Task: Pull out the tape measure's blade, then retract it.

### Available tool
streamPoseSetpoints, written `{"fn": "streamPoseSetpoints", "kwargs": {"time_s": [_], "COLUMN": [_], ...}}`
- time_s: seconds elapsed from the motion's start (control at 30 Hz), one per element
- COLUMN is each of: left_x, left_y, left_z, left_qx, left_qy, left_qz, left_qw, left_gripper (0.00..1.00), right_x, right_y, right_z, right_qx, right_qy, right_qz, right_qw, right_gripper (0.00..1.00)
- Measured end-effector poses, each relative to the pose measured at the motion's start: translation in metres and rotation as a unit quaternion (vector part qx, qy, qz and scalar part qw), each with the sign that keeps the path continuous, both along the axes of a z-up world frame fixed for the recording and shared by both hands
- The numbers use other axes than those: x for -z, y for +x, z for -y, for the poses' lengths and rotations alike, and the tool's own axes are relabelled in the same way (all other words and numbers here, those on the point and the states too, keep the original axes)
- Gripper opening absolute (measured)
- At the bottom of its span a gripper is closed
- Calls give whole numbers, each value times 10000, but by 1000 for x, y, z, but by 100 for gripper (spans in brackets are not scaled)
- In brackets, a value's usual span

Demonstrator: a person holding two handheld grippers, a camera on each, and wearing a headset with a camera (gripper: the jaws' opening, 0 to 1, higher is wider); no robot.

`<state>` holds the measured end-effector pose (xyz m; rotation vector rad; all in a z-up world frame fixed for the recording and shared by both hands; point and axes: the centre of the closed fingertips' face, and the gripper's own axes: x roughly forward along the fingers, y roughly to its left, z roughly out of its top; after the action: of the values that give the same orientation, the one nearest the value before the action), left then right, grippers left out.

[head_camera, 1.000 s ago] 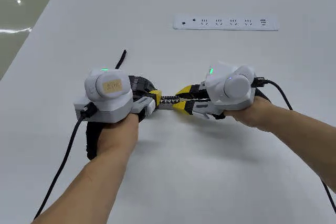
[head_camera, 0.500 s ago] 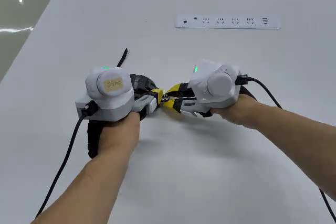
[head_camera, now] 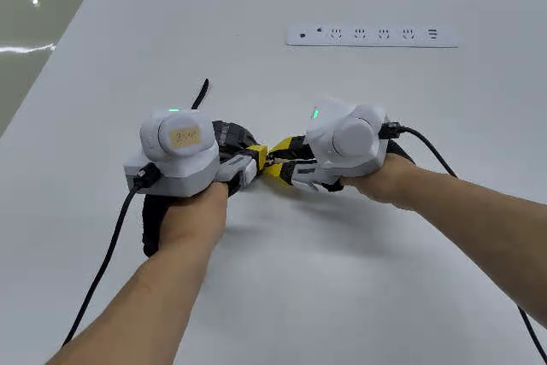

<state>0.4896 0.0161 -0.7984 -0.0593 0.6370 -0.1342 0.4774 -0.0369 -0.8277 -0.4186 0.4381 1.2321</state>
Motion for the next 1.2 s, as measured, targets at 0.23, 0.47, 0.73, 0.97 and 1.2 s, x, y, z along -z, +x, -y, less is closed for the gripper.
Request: {"fn": "streamPoseSetpoints", "kwargs": {"time_s": [0.23, 0.47, 0.73, 0.97, 1.2], "left_x": [0, -1, 0, -1, -6], "left_y": [0, 1, 1, 1, 2], "left_z": [1, 1, 2, 1, 0], "left_qx": [-29, -8, -3, -18, -14], "left_qy": [-14, -11, -74, -210, -238], "left_qz": [-13, -39, -152, -189, -124], "left_qw": [10000, 10000, 9999, 9996, 9996], "left_gripper": [61, 62, 63, 63, 66], "right_x": [1, 0, 0, -1, -4], "right_y": [1, 2, 2, 1, 0], "right_z": [0, 0, 0, 1, 4], "right_qx": [16, 75, 98, 49, 58], "right_qy": [-32, -2, -81, -95, -73], "right_qz": [70, -4, -48, -96, -97], "right_qw": [10000, 10000, 9999, 9999, 9999], "right_gripper": [13, 14, 14, 16, 21]}}
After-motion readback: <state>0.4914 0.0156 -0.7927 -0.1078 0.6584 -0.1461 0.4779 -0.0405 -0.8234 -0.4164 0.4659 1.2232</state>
